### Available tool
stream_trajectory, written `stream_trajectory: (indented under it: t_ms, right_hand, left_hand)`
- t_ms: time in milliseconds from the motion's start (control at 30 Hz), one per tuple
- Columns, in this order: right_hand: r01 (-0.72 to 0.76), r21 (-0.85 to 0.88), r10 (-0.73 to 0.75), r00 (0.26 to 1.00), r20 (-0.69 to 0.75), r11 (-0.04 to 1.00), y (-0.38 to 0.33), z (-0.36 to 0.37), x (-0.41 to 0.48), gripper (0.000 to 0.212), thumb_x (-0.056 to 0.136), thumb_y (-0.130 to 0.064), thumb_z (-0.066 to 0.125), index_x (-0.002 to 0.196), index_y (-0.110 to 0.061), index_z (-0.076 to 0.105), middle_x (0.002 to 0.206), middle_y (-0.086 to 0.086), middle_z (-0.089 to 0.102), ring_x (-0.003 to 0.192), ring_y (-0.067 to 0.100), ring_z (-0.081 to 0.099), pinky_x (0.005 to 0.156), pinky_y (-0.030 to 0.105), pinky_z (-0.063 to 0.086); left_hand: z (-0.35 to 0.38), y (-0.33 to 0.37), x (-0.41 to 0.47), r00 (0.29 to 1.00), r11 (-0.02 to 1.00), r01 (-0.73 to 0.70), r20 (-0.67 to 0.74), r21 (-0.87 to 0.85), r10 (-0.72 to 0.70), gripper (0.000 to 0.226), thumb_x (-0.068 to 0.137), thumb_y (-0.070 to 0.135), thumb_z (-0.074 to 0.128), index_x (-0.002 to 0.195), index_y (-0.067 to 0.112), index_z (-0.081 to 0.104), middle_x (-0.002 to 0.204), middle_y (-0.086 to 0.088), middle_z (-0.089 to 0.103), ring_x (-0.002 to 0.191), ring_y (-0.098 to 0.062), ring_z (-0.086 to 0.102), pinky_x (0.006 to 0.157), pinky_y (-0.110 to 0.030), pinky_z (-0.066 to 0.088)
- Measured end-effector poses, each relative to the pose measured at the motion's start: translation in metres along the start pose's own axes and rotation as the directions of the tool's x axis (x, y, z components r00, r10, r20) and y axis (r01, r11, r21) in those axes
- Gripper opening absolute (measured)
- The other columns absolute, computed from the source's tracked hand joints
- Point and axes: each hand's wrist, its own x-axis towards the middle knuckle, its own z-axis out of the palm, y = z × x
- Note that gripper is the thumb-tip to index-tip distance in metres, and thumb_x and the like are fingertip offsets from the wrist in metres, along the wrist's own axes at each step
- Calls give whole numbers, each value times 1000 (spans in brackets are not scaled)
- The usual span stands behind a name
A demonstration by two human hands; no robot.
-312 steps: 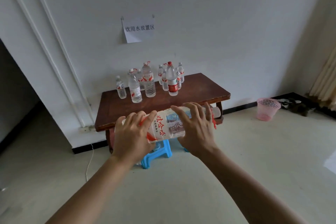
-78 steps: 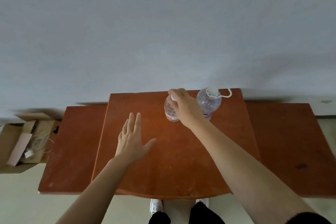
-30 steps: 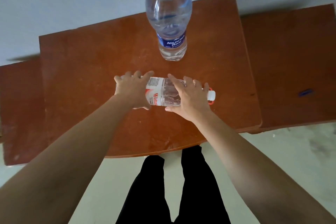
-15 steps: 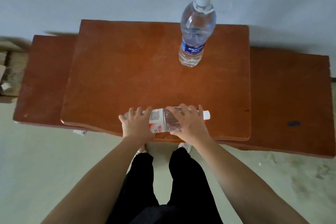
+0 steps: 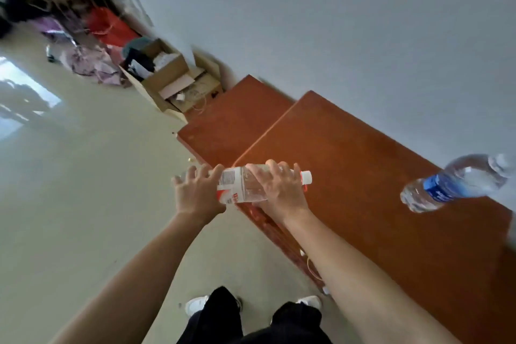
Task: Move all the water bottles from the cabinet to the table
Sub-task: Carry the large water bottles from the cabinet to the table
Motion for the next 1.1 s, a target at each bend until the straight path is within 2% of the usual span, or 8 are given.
stream_trajectory:
  t_ms: [100,233,367,433,600,733,967,1100]
  right_hand:
    - [179,-55,-187,948,-256,982,-101,-54,84,76,79,-53,78,142,-38,38,125,7,50,110,29,51,105,67,38]
    - [355,-181,-398,789,-468,917,-237,-134,161,87,75,-48,83,148,-37,35,141,15,44,128,39,43,109,68,31]
    - [505,-230,-534,618,-577,832,-374,-181,196,95,77,-42,83,153,-39,25,148,17,44,135,41,42,114,69,24]
    - [600,-256,-604,497,-623,758,-448,-191,203,95,80,-39,81,155,-40,23,149,16,43,136,41,41,114,69,24]
    - [788,-262,-709,288,-643,558,-590,-190,197,99,80,-36,81,157,-41,21,151,14,38,139,40,36,115,70,20]
    - [899,-246,-729,109,-676,363,-700,-164,194,92,81,-36,80,157,-37,30,150,17,43,140,39,37,118,68,16]
    - [980,-154,-734,-15,-679,122,-876,-122,224,95,75,-47,84,155,-37,35,148,15,46,136,38,42,117,62,23]
    - [994,-109,-712,-75,-699,2,-977,-119,241,95,75,-51,83,154,-38,32,147,15,48,134,39,45,112,60,31]
  left_hand:
    - [-71,-110,0,947,983,182,-267,-17,-179,80,68,56,75,140,35,45,138,-2,52,129,-33,44,102,-55,37]
    - [-150,-245,-21,747,937,337,-580,-92,-325,82,58,45,85,132,27,55,129,-10,57,124,-39,48,97,-58,37]
    - [-199,-357,-74,529,847,514,-728,-134,-436,82,60,47,84,134,26,53,135,-12,54,130,-40,44,101,-62,32]
    - [-209,-412,-115,409,775,611,-773,-163,-485,80,65,48,80,136,26,52,137,-12,53,132,-40,43,102,-63,32]
    - [-200,-500,-203,203,585,783,-804,-208,-558,73,71,49,73,136,27,48,137,-10,53,129,-39,45,98,-64,36]
    - [-180,-564,-265,106,437,877,-808,-199,-580,75,73,52,79,136,25,48,137,-12,52,130,-39,44,102,-67,33]
    - [-170,-685,-312,30,167,981,-764,-102,-644,83,71,52,80,136,22,40,135,-18,54,127,-43,48,96,-71,38]
    - [-182,-750,-336,-5,48,998,-755,-48,-655,91,65,51,86,141,22,44,139,-17,52,131,-43,46,100,-72,35]
